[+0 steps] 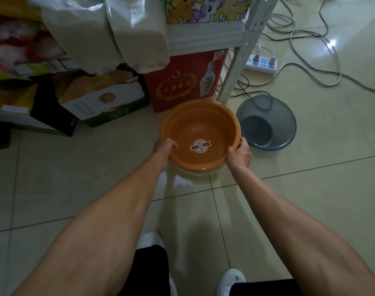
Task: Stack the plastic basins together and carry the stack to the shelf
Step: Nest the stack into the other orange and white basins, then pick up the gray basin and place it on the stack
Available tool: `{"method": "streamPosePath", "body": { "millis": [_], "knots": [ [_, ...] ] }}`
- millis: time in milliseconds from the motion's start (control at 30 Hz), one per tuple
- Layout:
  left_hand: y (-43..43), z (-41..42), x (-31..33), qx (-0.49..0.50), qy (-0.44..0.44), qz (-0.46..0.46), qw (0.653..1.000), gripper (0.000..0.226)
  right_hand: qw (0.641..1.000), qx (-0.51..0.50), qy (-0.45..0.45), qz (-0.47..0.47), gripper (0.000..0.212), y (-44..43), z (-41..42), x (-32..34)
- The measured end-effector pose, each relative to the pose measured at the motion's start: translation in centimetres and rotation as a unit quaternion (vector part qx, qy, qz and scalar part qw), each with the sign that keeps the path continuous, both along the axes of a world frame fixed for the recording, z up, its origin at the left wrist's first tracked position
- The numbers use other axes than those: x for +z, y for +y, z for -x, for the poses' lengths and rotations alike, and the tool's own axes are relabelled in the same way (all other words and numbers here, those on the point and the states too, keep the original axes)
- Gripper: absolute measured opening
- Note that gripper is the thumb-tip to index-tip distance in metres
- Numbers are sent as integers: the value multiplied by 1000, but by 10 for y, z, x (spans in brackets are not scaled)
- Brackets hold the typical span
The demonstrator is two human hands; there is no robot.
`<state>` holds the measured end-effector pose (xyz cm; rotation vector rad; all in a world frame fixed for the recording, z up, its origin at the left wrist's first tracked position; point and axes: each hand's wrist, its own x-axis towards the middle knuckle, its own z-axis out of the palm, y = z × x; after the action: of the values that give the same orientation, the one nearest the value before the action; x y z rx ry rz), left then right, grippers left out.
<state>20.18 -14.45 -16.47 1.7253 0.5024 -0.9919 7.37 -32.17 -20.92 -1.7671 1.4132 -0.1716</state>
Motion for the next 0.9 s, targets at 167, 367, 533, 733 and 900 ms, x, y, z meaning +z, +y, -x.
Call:
{"method": "streamPosePath", "body": {
  "millis": [167,367,533,733,900],
  "knots": [
    [-8,3,-12,-80,-55,-37,995,54,987,33,160,5,47,13,1,-22],
    [-11,-9,-22,-141,-67,-65,986,79,979,54,195,-41,56,3,0,-28],
    [-44,9,-31,-202,-192,-256,926,77,985,4,116,-124,40,-17,18,-33],
    [-157,71,-12,-298,-303,7,905,36,970,-171,-50,-167,38,-59,20,-33],
    [-201,97,-46,-281,-158,85,943,40,963,-123,-64,-230,62,-102,23,-77]
  ]
}}
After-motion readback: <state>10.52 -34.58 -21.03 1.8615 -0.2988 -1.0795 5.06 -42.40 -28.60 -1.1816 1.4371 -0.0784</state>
